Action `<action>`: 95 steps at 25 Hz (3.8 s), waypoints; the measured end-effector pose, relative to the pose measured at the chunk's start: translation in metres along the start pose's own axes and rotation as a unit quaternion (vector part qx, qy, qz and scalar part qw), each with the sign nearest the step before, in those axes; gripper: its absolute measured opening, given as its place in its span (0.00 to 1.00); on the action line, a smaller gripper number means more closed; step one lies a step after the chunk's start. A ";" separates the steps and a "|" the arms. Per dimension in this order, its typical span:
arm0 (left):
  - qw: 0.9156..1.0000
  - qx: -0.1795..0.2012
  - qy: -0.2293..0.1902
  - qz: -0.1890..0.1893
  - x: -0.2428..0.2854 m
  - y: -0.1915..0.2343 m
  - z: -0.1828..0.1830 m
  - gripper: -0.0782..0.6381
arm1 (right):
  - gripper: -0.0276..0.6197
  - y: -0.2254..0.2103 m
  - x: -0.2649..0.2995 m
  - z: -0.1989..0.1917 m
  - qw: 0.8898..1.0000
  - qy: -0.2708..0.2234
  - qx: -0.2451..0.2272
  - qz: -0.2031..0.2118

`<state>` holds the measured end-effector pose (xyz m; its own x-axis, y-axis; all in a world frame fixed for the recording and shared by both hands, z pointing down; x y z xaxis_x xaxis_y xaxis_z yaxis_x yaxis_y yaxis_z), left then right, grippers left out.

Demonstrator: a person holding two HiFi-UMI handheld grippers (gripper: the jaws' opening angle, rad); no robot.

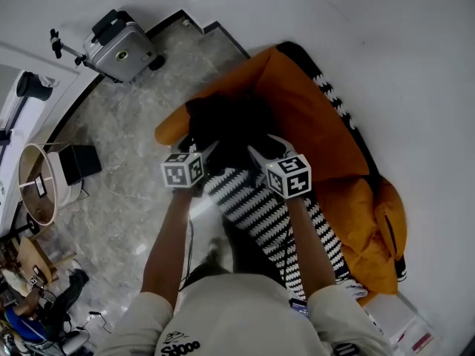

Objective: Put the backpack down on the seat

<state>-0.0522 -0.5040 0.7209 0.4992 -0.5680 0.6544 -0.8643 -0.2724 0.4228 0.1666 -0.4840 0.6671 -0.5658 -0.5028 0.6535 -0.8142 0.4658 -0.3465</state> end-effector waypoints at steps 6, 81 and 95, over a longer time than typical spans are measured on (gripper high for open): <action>0.999 0.011 -0.017 0.024 -0.010 0.007 0.000 0.68 | 0.39 -0.003 0.002 0.002 1.000 0.001 -0.002 -0.009; 0.893 0.307 -0.329 0.004 -0.644 -0.177 -0.138 0.12 | 0.05 0.483 -0.426 -0.105 0.913 -0.285 -0.278 -0.095; 0.877 0.324 -0.354 -0.005 -0.679 -0.210 -0.166 0.12 | 0.05 0.515 -0.447 -0.130 0.906 -0.288 -0.301 -0.074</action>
<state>-0.1994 0.0680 0.2914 0.5422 -0.8403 0.0023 -0.8281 -0.5348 -0.1682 0.0173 0.0746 0.2840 -0.5712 -0.8082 0.1434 -0.7663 0.5877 0.2597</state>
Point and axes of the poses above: the fingertips, and each gripper's own axes: x forward along the fingers, y to its left, z out of its top, the point moved 7 cm from there along -x, backward along the fingers
